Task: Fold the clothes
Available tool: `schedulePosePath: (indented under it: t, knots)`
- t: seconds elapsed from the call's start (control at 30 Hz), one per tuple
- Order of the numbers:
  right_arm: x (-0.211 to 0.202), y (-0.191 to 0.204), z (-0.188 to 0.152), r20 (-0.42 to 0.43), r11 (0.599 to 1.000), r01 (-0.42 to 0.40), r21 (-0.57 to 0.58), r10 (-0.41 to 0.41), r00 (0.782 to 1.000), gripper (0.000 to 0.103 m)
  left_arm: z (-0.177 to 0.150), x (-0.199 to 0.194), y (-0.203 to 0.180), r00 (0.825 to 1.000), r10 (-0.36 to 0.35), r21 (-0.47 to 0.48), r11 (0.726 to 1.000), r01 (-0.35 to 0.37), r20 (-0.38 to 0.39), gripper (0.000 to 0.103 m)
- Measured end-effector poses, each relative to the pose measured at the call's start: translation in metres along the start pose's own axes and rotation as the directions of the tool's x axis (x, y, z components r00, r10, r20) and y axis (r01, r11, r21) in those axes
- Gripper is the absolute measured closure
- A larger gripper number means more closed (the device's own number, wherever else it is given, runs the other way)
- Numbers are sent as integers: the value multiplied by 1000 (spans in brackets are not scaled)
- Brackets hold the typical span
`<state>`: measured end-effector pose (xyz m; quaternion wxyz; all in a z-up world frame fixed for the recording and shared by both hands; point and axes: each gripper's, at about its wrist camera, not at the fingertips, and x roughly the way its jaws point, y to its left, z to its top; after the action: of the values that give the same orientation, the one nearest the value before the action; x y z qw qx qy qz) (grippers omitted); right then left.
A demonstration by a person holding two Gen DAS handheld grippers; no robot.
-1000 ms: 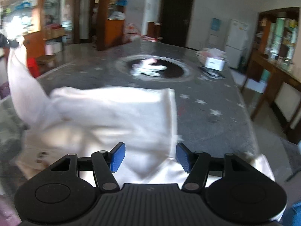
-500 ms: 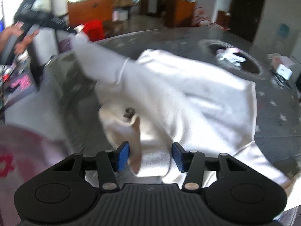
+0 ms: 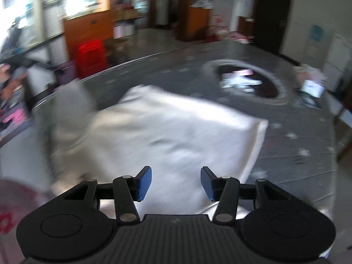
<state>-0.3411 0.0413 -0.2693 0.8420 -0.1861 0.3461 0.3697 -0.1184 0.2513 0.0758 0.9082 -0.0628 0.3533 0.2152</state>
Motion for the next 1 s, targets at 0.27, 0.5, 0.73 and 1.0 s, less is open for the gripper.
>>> schedulePosePath:
  t: [0.27,0.5,0.73,1.0]
  knots:
    - [49,-84,31,5,972,111,209,-115,993,53,19,35,-79,974,-225,137,964,228,-39,44]
    - [103,-127,42,-25,939,116,325,-114,993,54,29,78,-133,944,-314,186,926,328,-102,43]
    - [137,-142,44,-38,916,118,384,-112,993,70,29,92,-157,927,-360,245,895,374,-101,64]
    - [120,-137,47,24,919,86,384,-103,994,98,28,63,-163,875,-484,306,830,466,-20,94]
